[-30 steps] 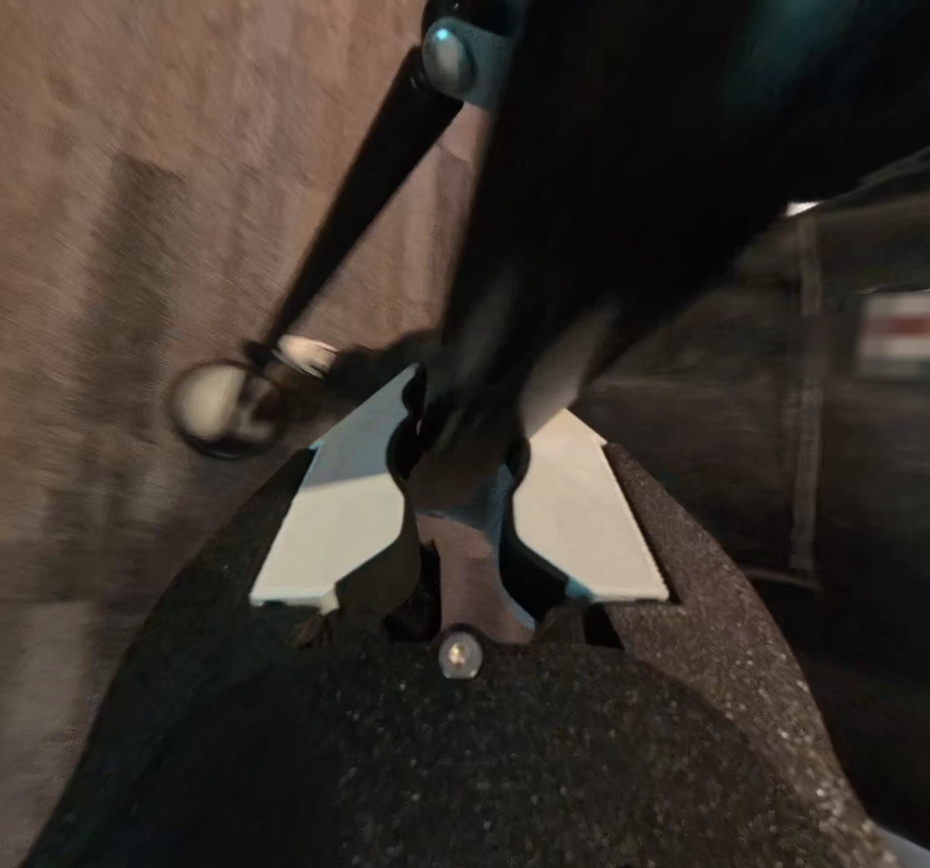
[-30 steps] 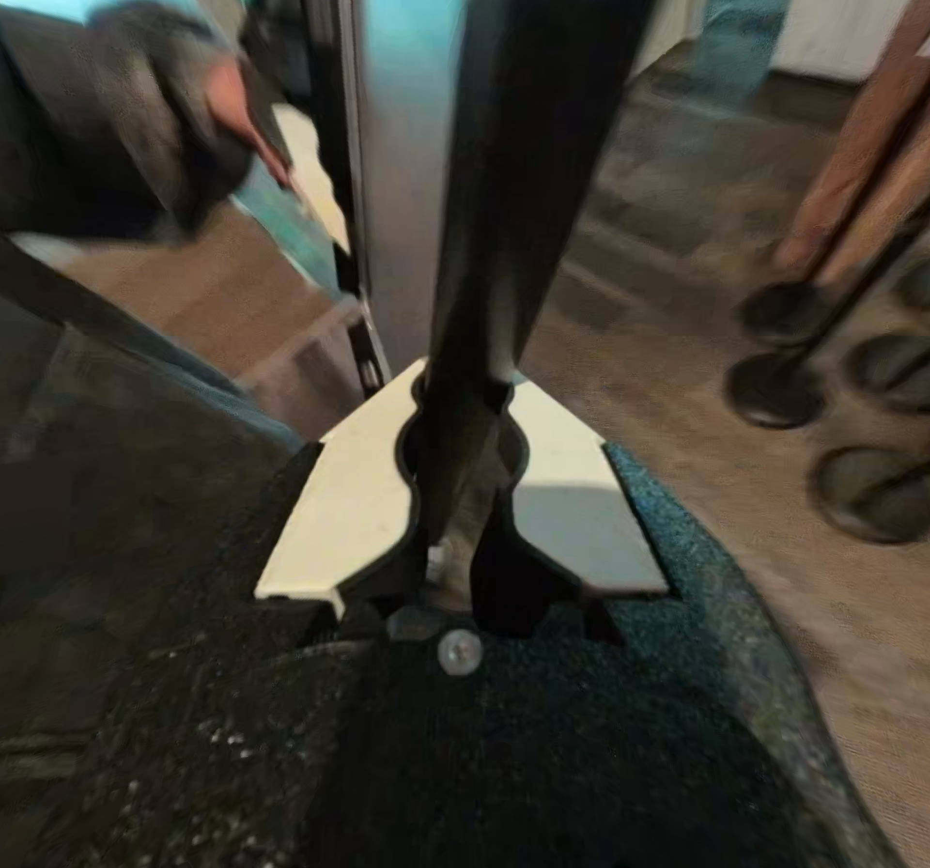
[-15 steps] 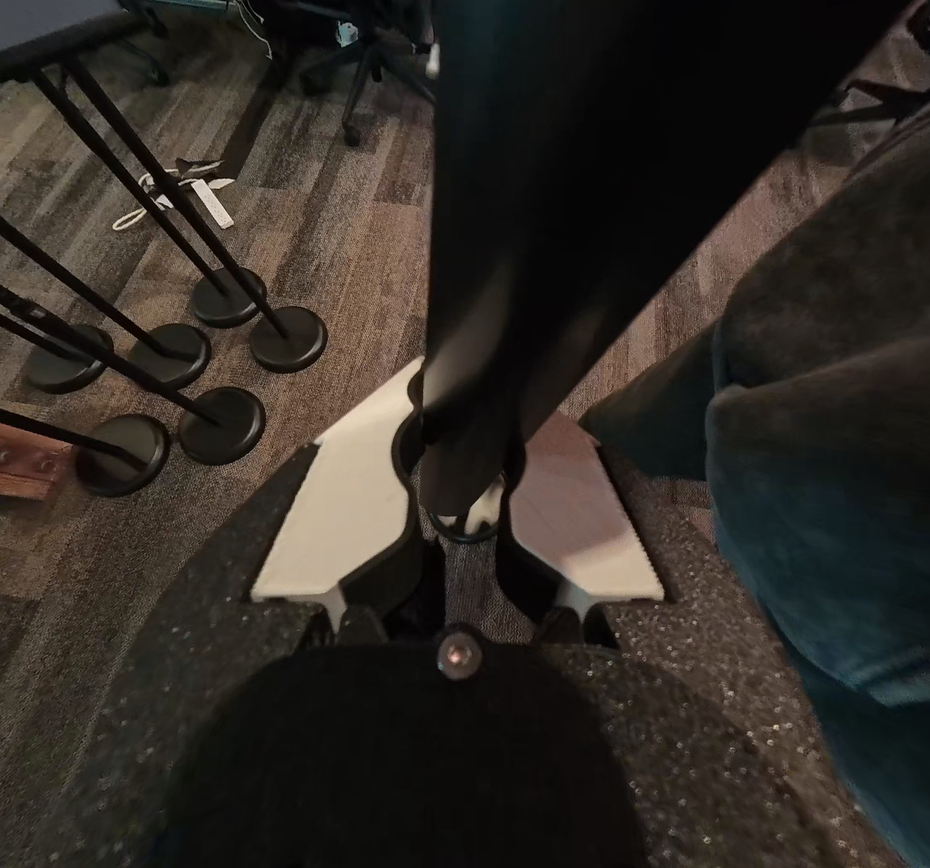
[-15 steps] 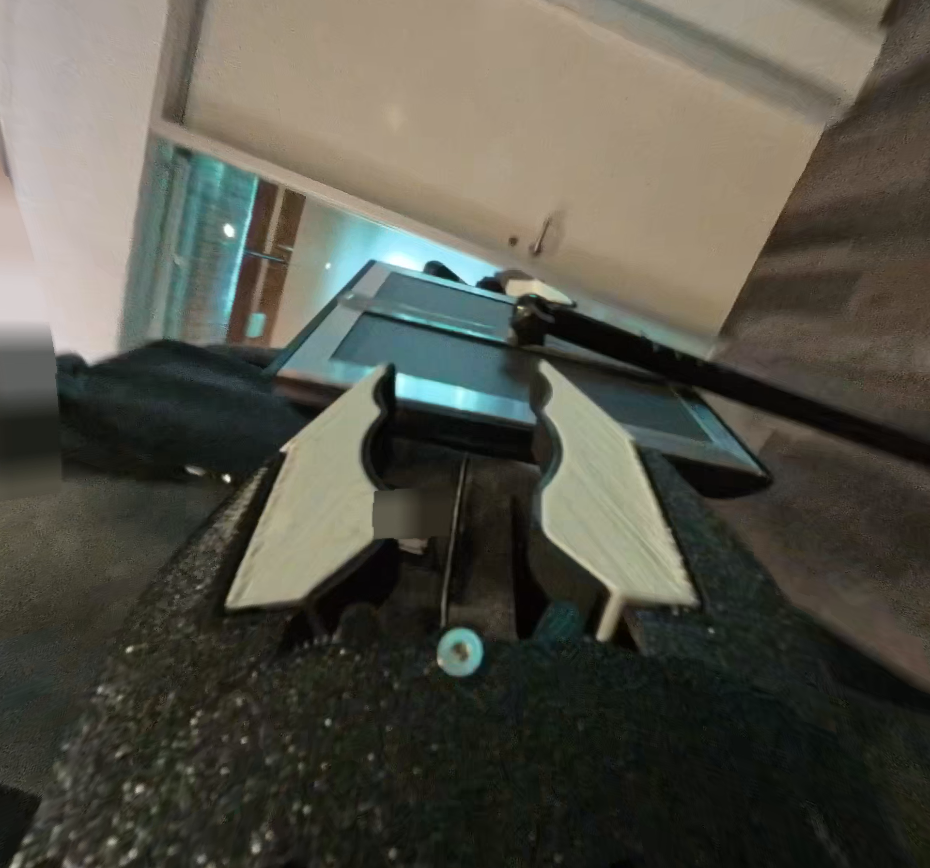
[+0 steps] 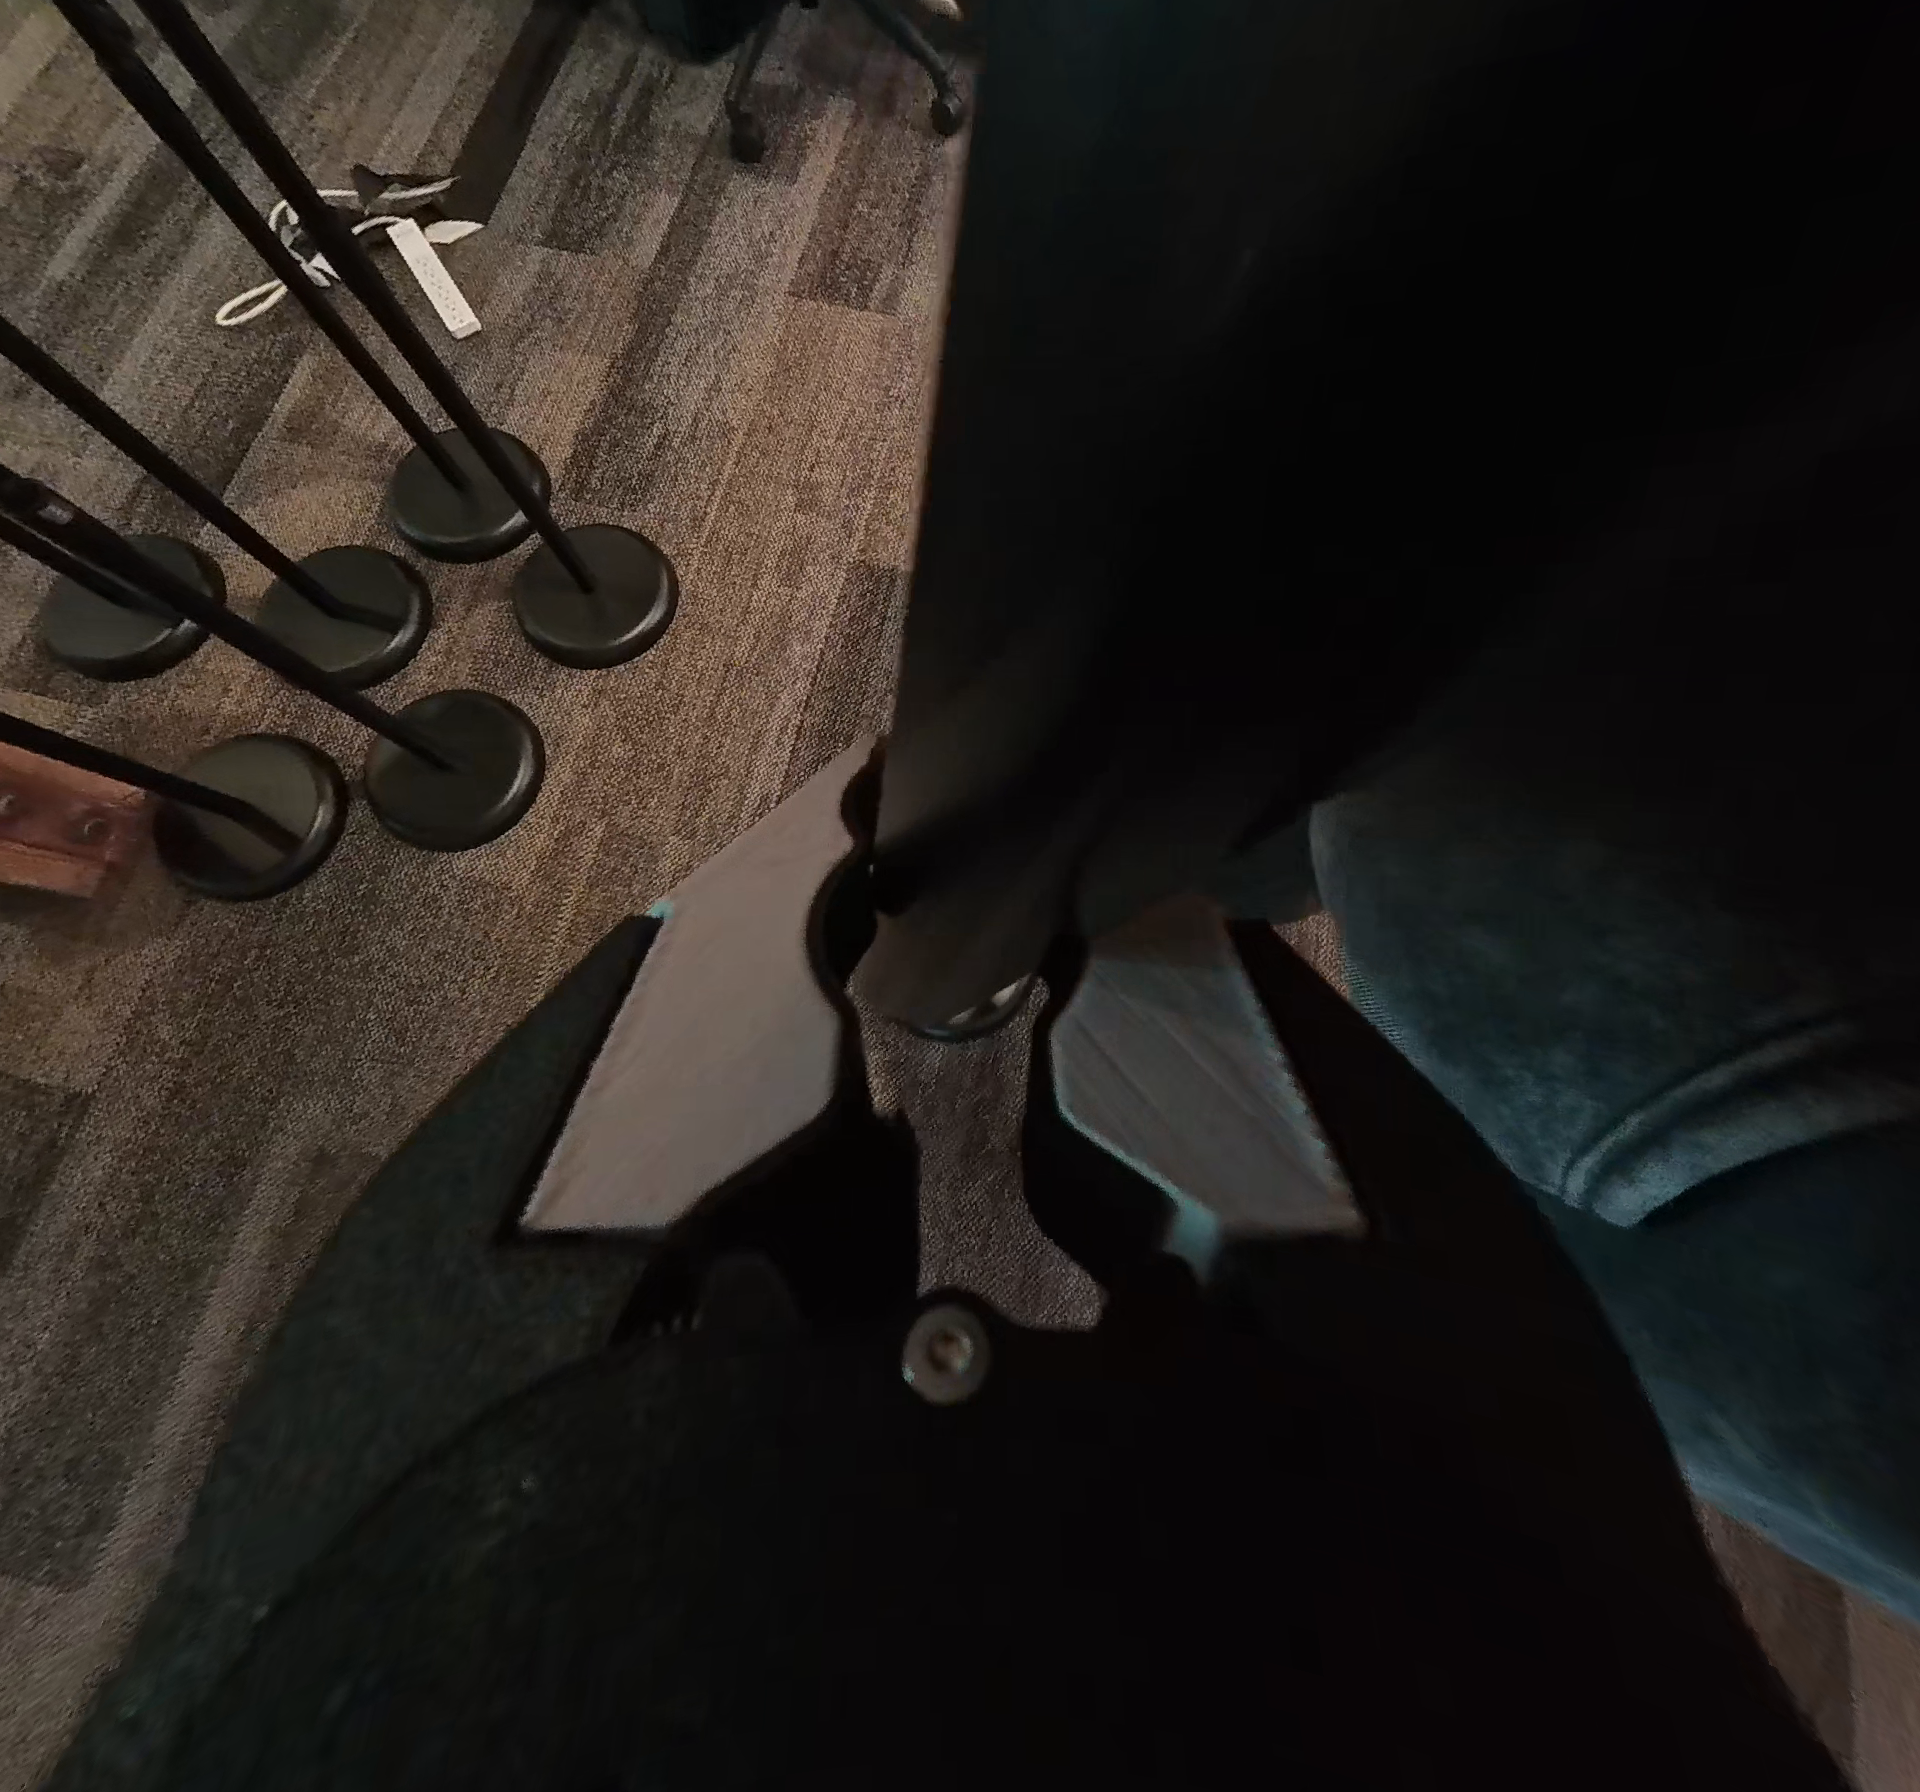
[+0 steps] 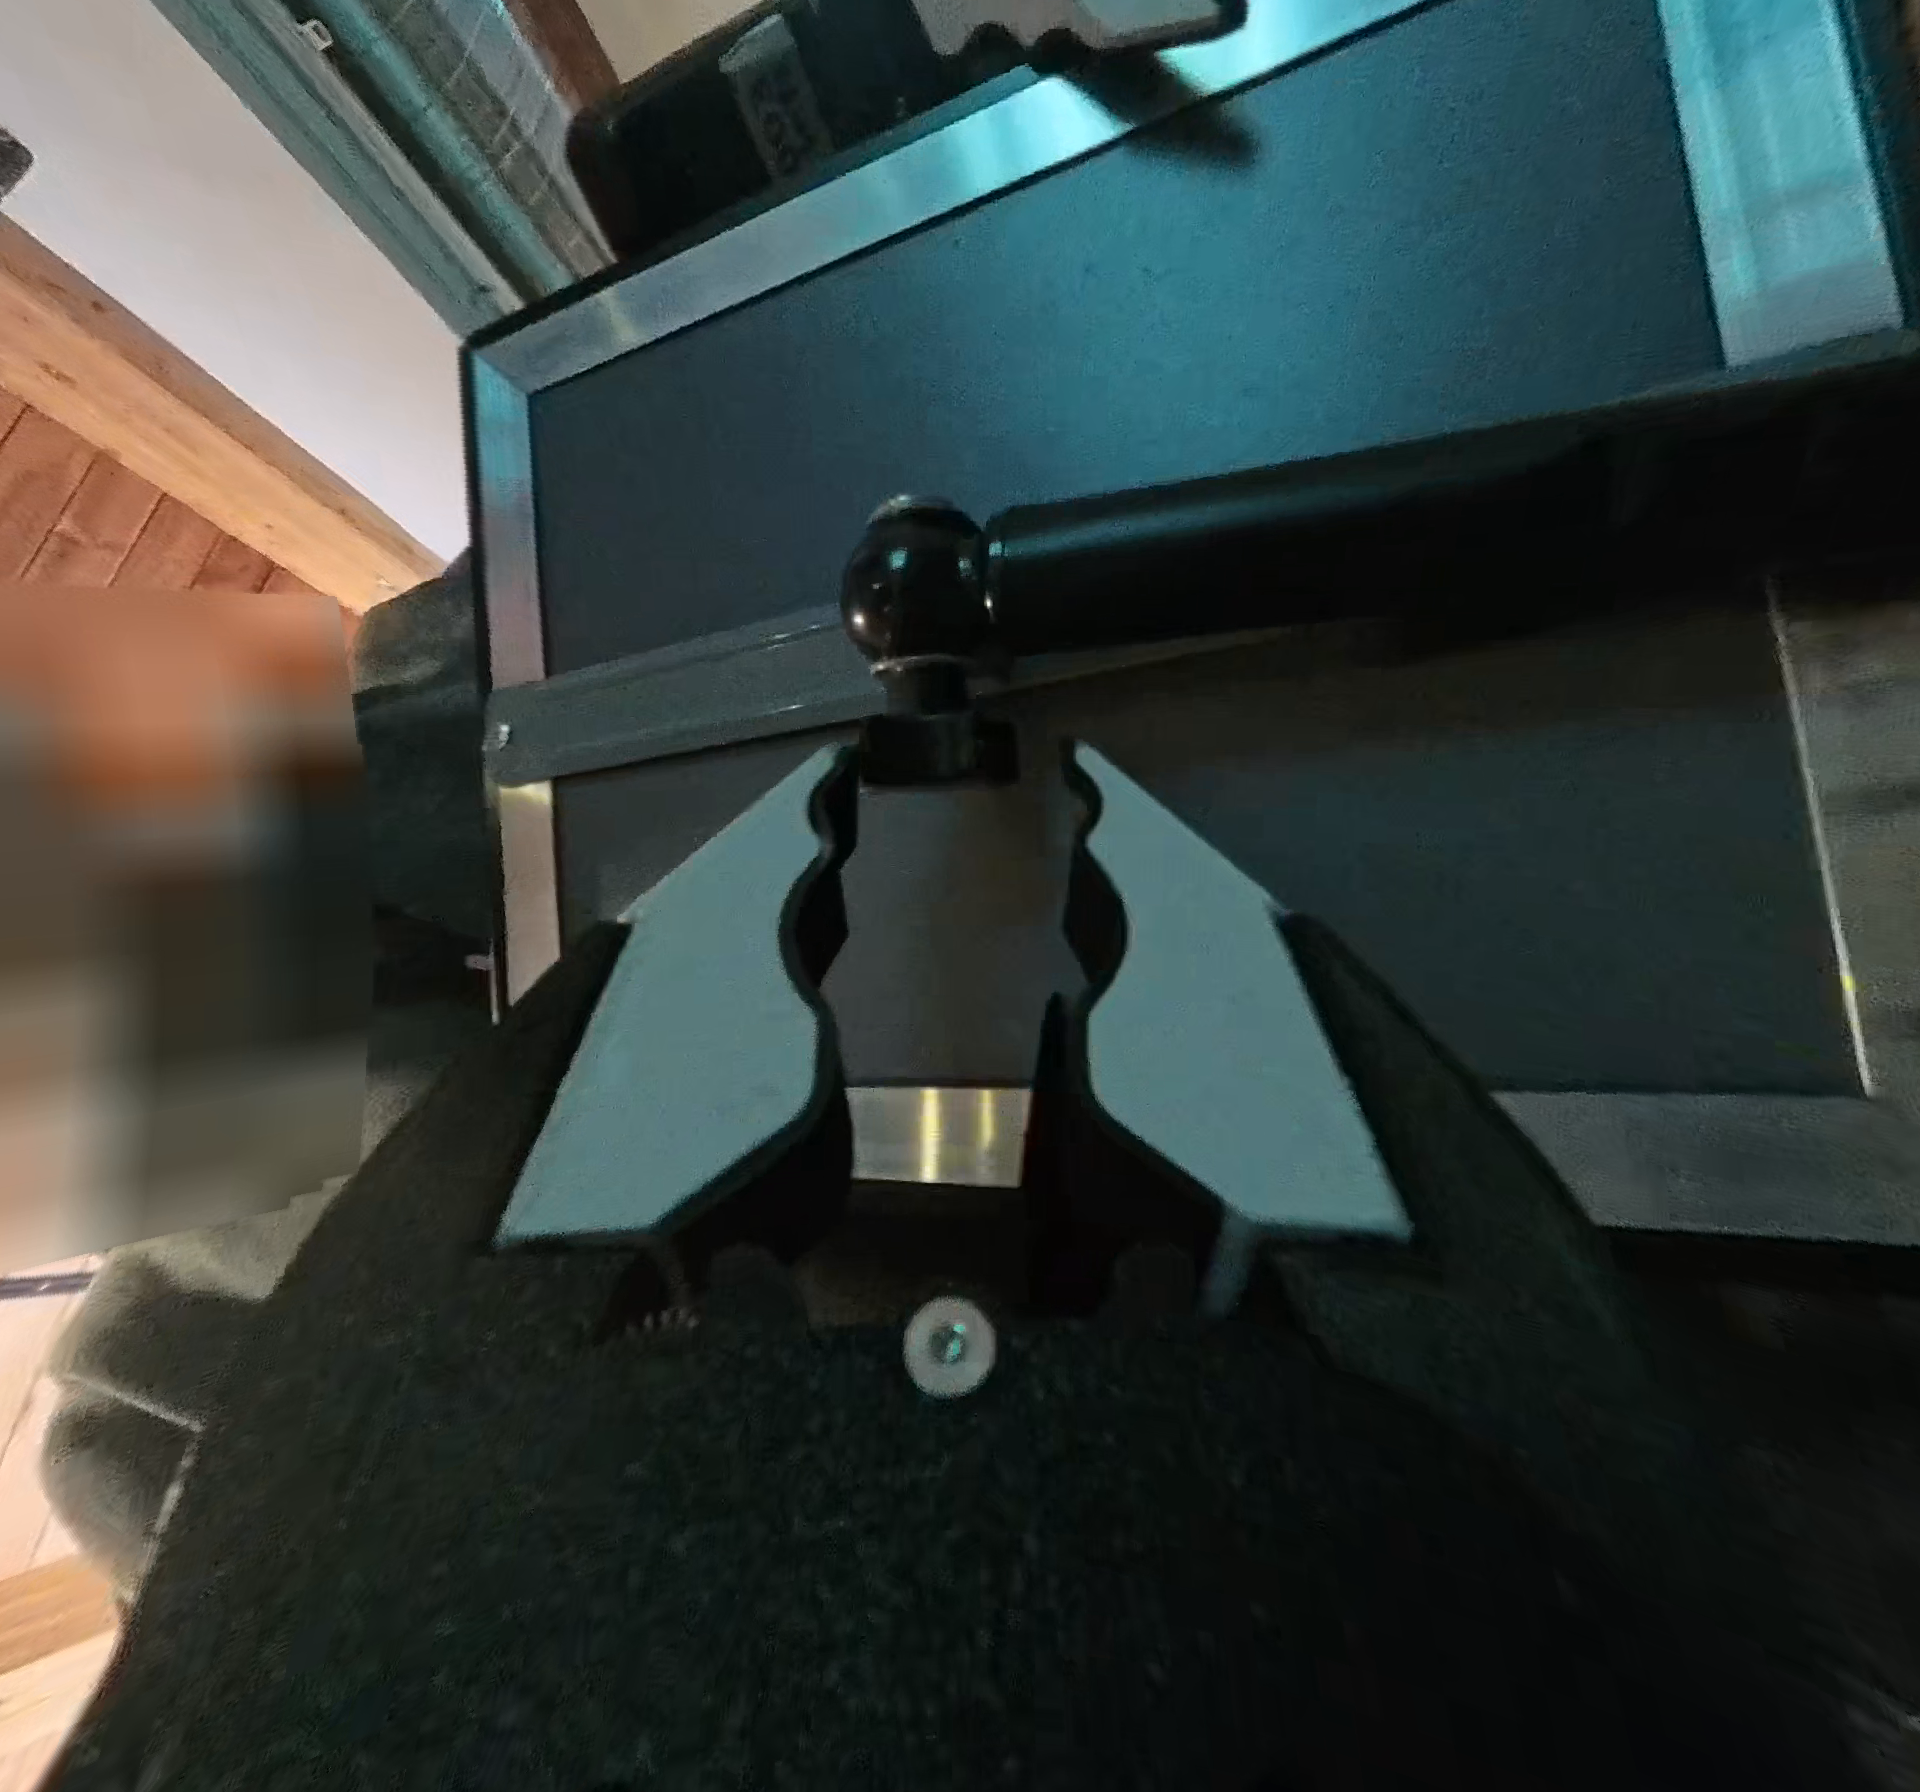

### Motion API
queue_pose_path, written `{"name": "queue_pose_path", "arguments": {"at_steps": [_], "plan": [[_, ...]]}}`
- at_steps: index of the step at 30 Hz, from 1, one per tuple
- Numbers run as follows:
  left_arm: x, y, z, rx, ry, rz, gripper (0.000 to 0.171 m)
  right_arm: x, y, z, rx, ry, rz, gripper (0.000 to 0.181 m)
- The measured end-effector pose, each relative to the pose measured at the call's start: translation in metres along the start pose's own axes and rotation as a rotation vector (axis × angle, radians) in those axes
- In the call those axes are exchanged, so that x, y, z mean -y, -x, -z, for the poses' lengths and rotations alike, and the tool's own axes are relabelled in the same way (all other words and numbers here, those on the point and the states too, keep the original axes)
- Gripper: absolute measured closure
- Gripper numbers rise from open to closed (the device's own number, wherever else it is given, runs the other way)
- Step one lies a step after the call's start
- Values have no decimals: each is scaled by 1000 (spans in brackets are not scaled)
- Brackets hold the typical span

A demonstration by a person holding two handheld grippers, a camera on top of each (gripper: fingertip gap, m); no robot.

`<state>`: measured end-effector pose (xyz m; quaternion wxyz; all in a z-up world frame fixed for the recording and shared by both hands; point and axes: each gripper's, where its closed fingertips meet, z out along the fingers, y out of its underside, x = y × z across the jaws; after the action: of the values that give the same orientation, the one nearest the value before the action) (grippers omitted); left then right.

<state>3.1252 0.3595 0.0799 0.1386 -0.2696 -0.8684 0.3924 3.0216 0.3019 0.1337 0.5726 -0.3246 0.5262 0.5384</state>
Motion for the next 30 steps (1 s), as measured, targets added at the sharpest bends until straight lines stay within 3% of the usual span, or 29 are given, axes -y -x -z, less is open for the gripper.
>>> {"name": "queue_pose_path", "arguments": {"at_steps": [3, 6, 8, 12, 14, 16, 18, 21, 22, 24, 26, 27, 30], "plan": [[-1, 2, 1, 12, -2, 10, 151, 5, 5, -2, -2, 9, 30, 153], [-3, 1, 3, 11, -8, 24, 152, 7, 5, -5, -172, 30, 240, 157], [-4, 2, 4, 20, -13, 43, 152, 9, 5, -6, -402, 46, 480, 158], [-4, 5, 5, 35, -17, 69, 152, 16, 7, -1, -1072, 195, 1113, 159], [-4, 4, 5, 37, -14, 65, 152, 16, 7, -1, -1270, 248, 1242, 158], [-4, 2, 5, 29, -17, 63, 152, 14, 9, -2, -1226, 172, 1174, 158], [-2, 0, 4, 27, -27, 76, 152, 13, 12, 2, -1056, 34, 1021, 152], [-1, -1, 3, 28, -22, 65, 152, 13, 20, 9, -604, -164, 611, 136], [-1, -2, 3, 29, -23, 65, 152, 13, 15, 14, -478, -200, 453, 140], [0, -2, 2, 32, -31, 71, 152, 0, 0, 12, -280, -151, 195, 134], [0, -1, 2, 35, -31, 70, 152, -6, -6, 4, -203, -106, 148, 137], [-1, 0, 2, 38, -27, 67, 152, -4, 4, 1, -132, -127, 165, 150], [-1, 1, 4, 44, -30, 78, 152, 1, 3, 1, -131, -154, 151, 152]]}}
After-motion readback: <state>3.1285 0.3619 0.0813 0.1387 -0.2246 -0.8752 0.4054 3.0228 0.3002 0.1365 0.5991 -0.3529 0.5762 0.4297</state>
